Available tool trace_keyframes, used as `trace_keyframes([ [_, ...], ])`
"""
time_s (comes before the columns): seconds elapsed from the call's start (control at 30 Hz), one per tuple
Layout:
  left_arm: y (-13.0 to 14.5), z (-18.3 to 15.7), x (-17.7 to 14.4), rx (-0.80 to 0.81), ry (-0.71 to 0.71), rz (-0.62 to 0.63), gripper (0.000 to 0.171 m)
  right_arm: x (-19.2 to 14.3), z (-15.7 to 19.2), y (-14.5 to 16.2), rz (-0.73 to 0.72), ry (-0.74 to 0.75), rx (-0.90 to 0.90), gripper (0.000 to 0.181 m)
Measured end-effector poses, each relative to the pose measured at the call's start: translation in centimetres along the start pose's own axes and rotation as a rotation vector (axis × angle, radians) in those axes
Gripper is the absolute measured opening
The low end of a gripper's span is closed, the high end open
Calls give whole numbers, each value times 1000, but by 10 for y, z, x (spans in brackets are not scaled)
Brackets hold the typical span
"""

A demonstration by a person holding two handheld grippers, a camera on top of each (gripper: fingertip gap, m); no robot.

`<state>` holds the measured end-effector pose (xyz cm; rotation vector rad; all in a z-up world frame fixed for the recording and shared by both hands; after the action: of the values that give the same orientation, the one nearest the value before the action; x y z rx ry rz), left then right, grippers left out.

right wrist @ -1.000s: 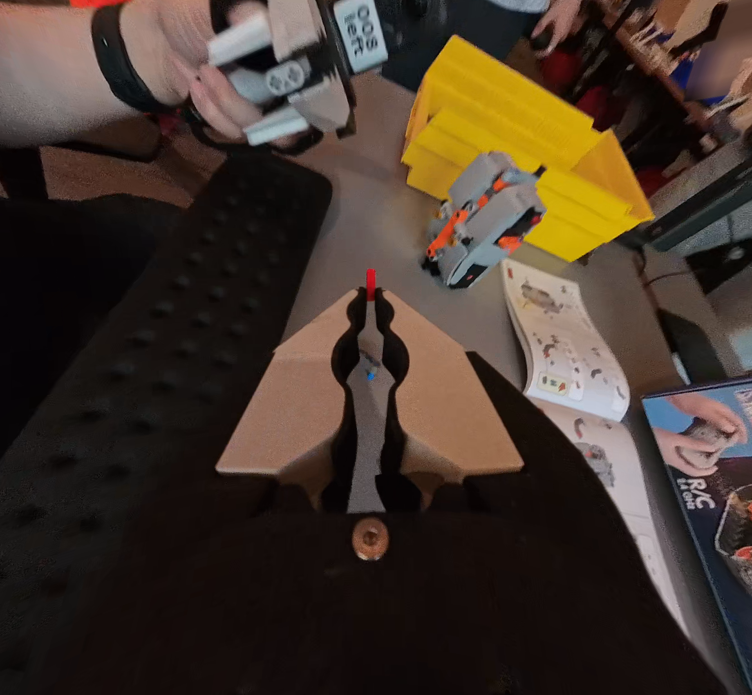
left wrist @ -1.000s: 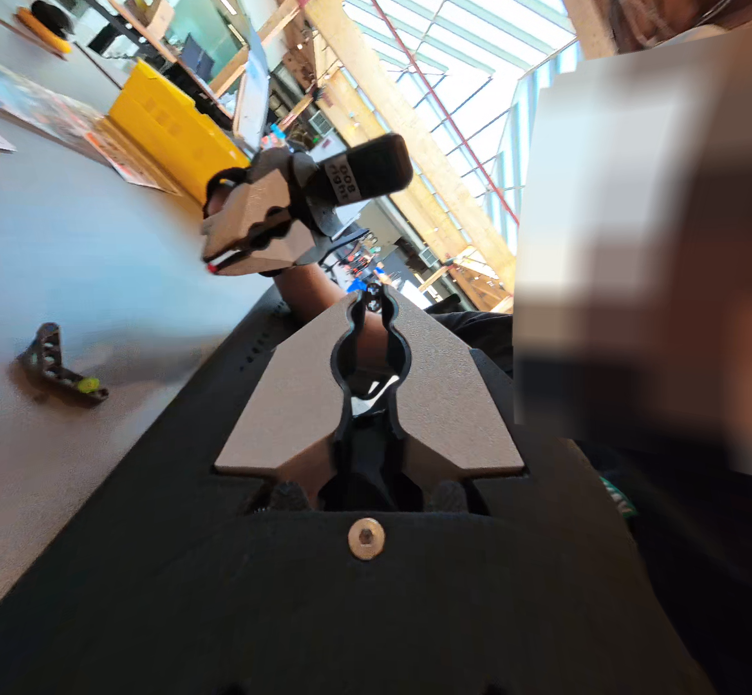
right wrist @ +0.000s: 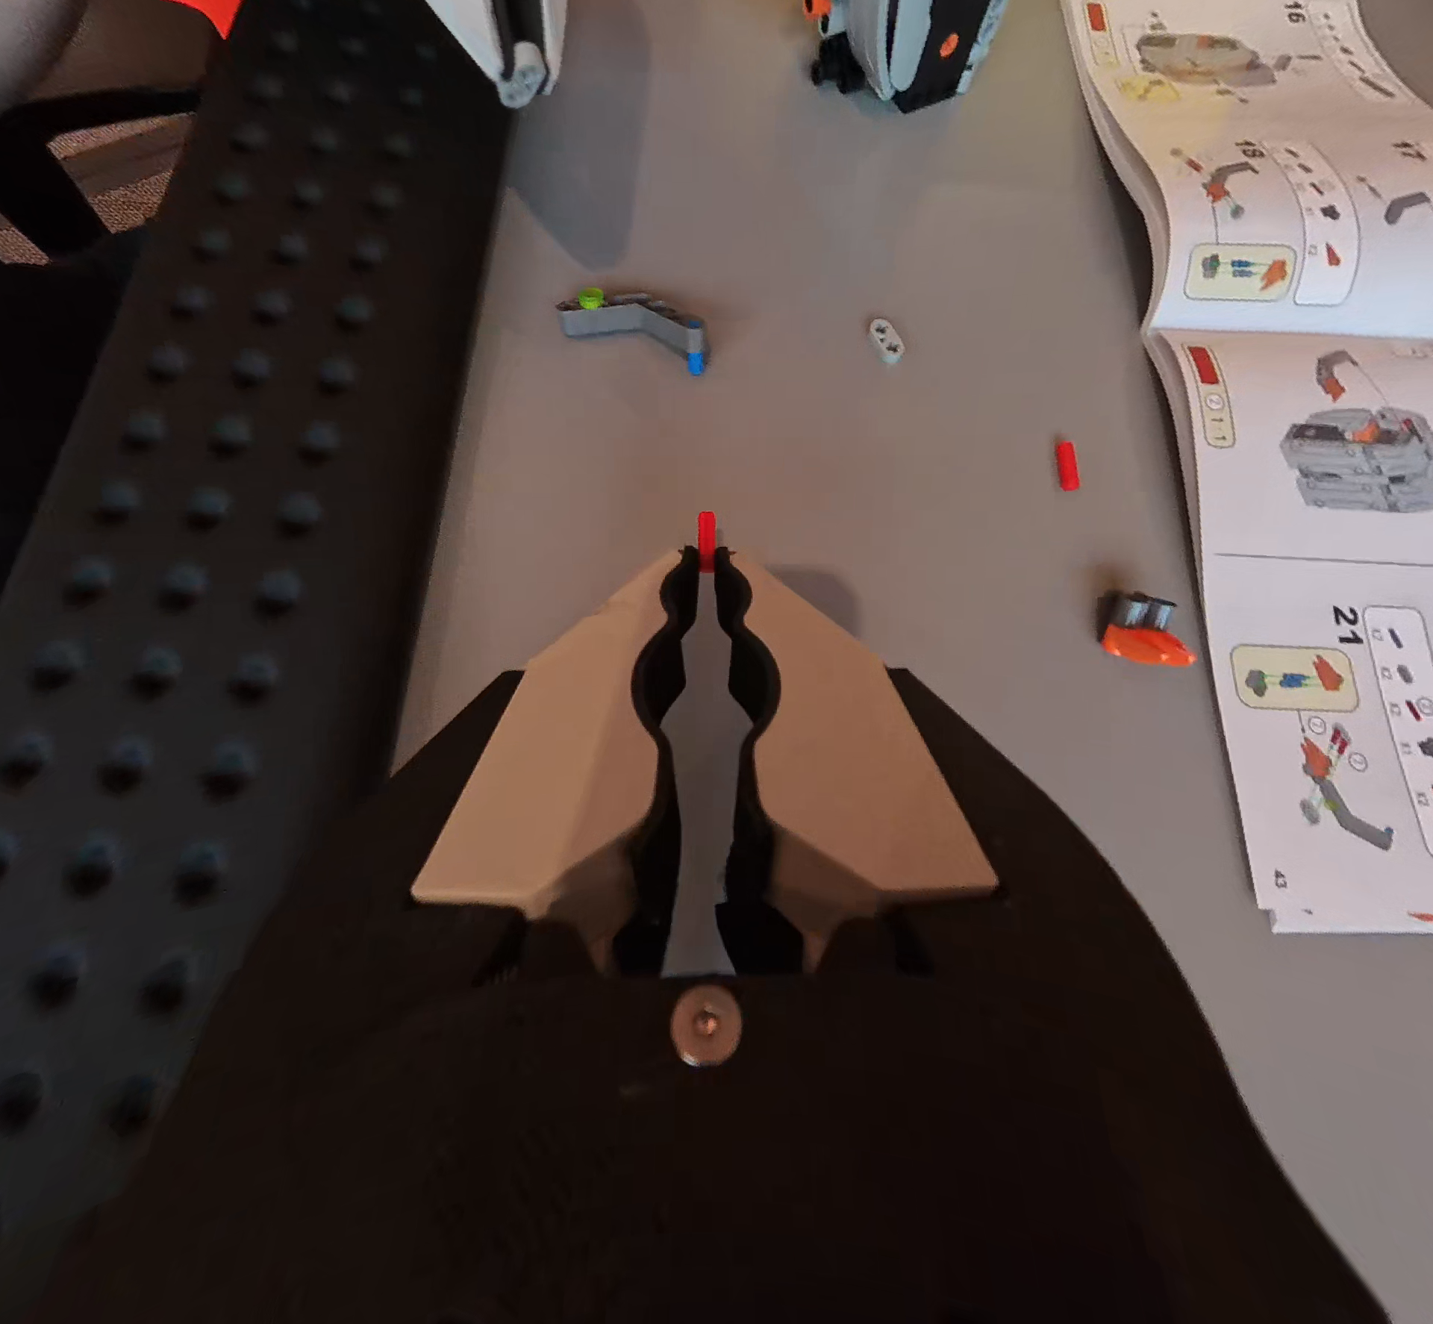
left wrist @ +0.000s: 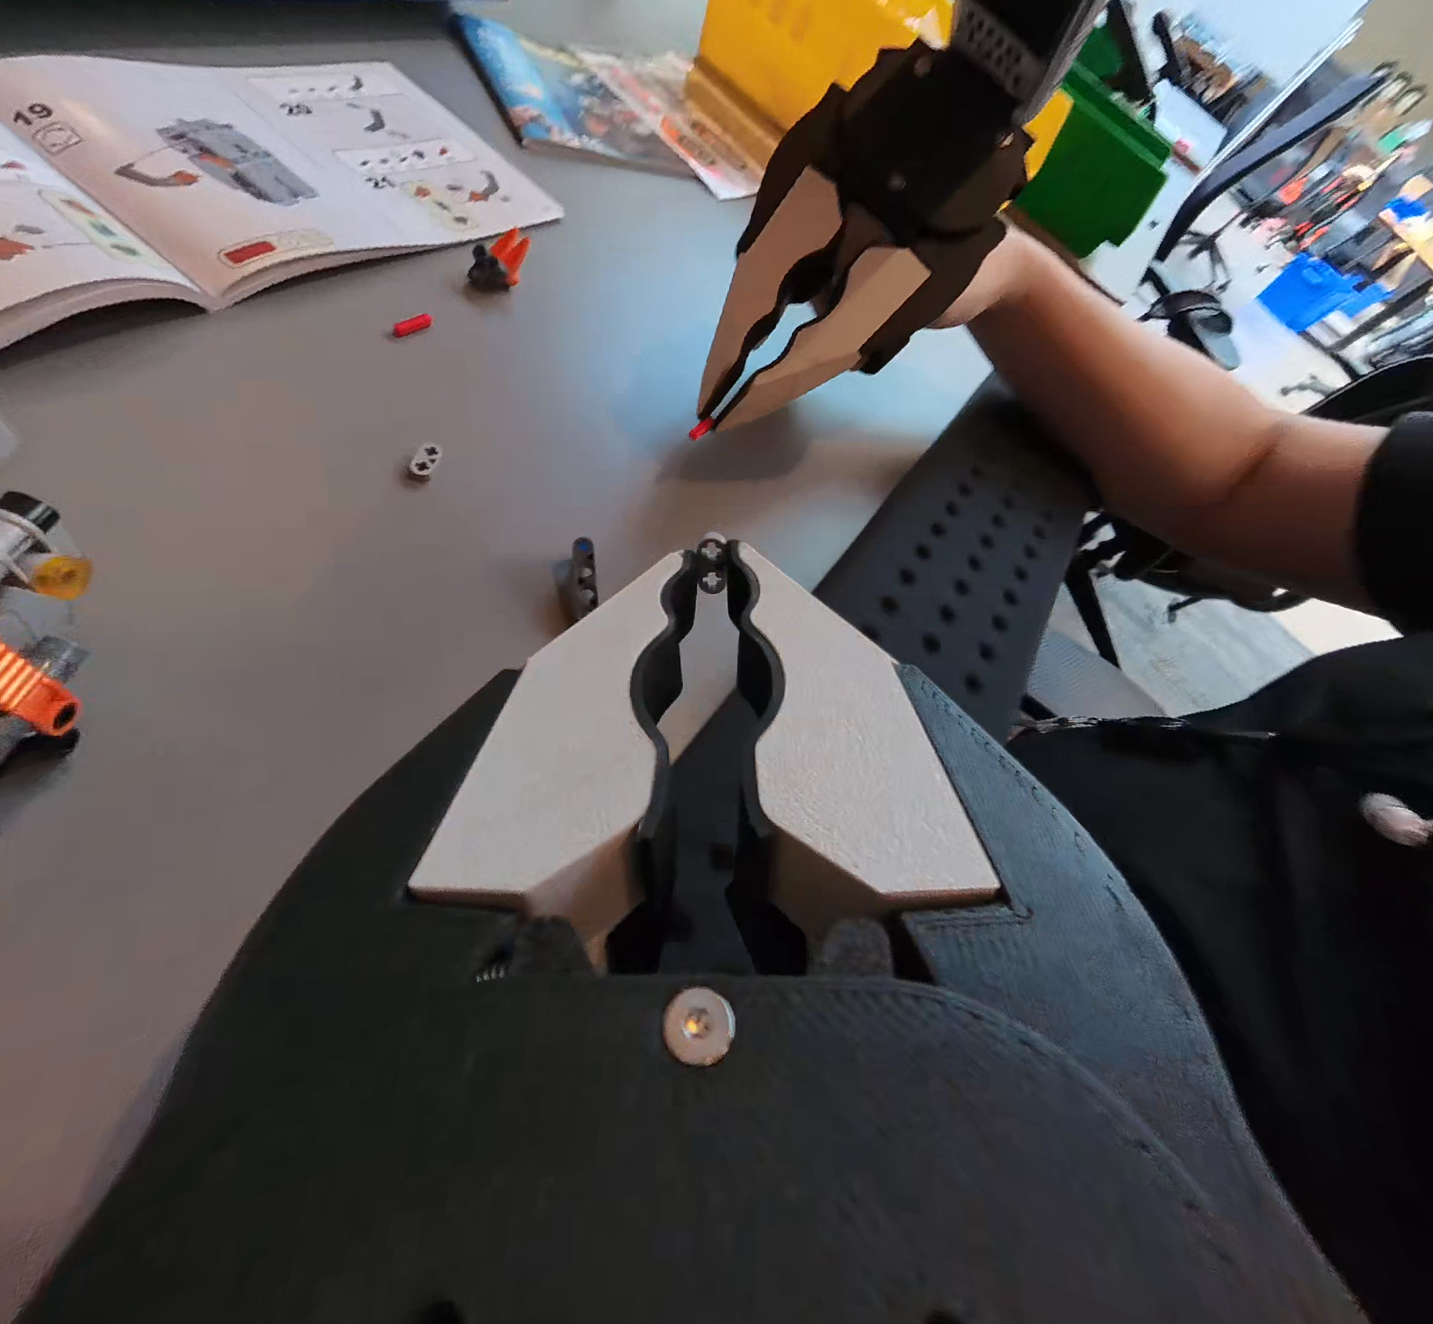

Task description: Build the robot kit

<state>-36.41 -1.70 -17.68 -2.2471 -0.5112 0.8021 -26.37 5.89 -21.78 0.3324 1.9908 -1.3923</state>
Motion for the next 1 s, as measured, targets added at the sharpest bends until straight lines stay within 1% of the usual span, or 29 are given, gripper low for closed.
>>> trace_keyframes([
  [0.07,3,14,3,-18,-109,67,5,-1,-2,1,-3,7,7,3],
  [0.17,14,38,-4,11,-347,237,6,-3,-3,-1,-13,13,10,3],
  [0.23,19,48,-9,40,-452,341,6,-4,-3,-1,-13,19,4,4],
  [0.3,26,53,-11,35,-507,456,6,-5,-2,-3,-17,23,-4,4],
  [0.37,30,60,-12,29,-556,540,6,-5,-2,-4,-18,25,-9,4],
  [0.43,32,65,-12,52,-603,597,6,-6,-1,-5,-18,28,-14,4],
  [0.53,37,67,-10,79,-633,690,6,-7,-1,-5,-22,30,-18,4],
  [0.6,39,68,-6,100,-646,718,6,-8,-1,-6,-23,28,-21,4],
  [0.7,37,67,-2,111,-639,701,7,-8,0,-6,-17,30,-33,4],
  [0.77,34,65,-4,96,-625,666,24,-8,0,-9,-21,46,-57,4],
  [0.8,31,63,-6,84,-603,634,26,-9,0,-12,-32,59,-74,4],
  [0.87,19,55,-11,71,-556,513,31,-12,0,-24,-64,114,-140,4],
  [0.9,10,46,-12,83,-517,426,33,-13,2,-32,-86,144,-196,3],
  [0.93,0,33,-12,98,-449,320,31,-14,3,-41,-109,186,-256,3],
  [1.0,-18,-1,-6,103,-259,104,19,-17,9,-57,-145,250,-361,3],
])
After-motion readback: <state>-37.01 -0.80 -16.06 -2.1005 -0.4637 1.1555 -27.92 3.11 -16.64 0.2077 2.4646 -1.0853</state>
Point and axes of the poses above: each gripper's, where its closed fingertips meet, x out along the fingers, y out of its underside, z = x × y across the jaws, the point moved 2 cm from there along -x, back along the fingers, and after that the axes turned 13 degrees about -x, right-handed, at the moved point
